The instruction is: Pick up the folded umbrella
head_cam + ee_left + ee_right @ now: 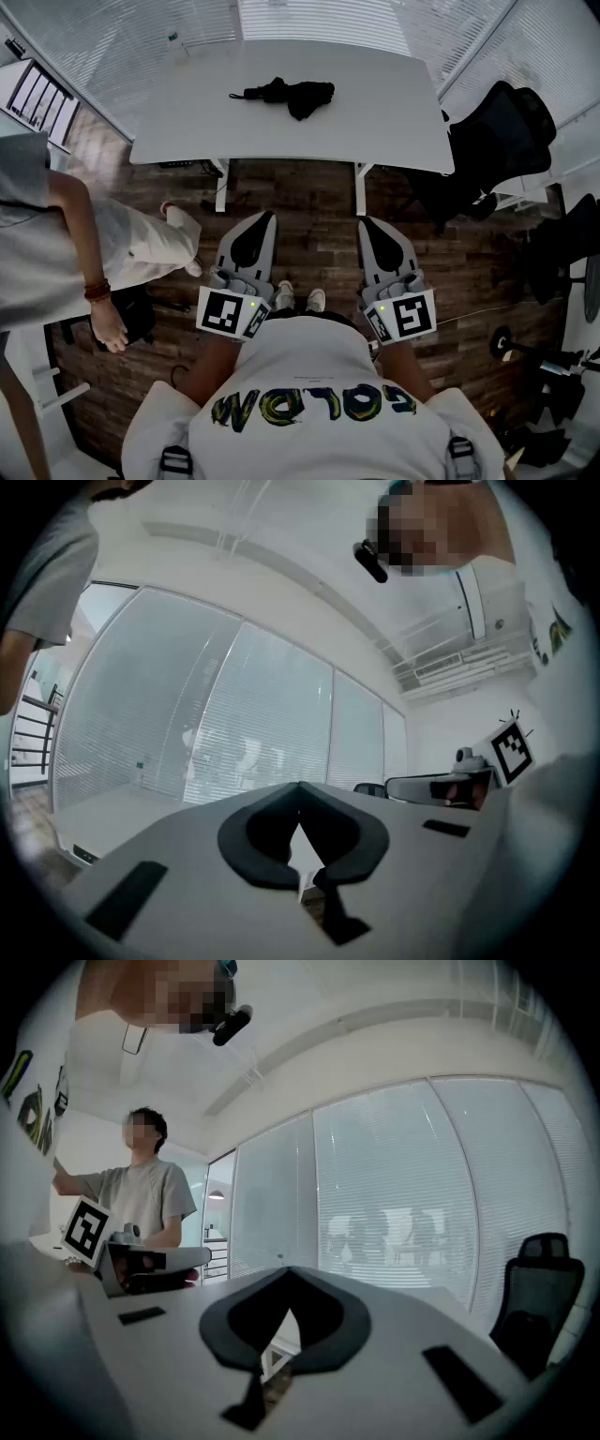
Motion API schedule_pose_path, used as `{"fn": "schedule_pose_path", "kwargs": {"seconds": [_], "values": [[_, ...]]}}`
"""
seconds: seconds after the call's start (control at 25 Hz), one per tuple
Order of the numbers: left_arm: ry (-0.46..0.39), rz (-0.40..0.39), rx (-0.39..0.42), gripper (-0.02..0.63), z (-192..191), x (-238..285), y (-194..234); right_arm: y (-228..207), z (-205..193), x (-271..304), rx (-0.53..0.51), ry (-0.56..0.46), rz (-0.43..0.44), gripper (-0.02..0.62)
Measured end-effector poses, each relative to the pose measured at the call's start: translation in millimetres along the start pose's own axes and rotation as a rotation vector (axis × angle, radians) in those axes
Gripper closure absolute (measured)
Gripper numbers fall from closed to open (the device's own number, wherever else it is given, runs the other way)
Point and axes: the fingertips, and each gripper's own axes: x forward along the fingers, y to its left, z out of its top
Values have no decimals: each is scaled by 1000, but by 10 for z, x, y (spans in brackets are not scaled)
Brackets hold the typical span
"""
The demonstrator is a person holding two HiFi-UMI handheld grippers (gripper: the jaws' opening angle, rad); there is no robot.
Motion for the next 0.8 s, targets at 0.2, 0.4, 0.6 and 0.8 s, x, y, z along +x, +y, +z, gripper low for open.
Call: {"fn": "schedule_pose_path", "kwargs": {"seconds": [0.2,0.4,0.6,0.8], "values": [[-1,-10,-2,598,14,7,62,27,17,67,2,-8,-5,588],[5,-19,-14,598,17,-29,222,147,68,192,4,-20,-6,586],[17,-40,-31,598,-3,-83,397,324,57,342,-10,-16,-14,586],[20,-44,-40,598,32,-93,502,427,46,466,-11,-4,-1,586]]}}
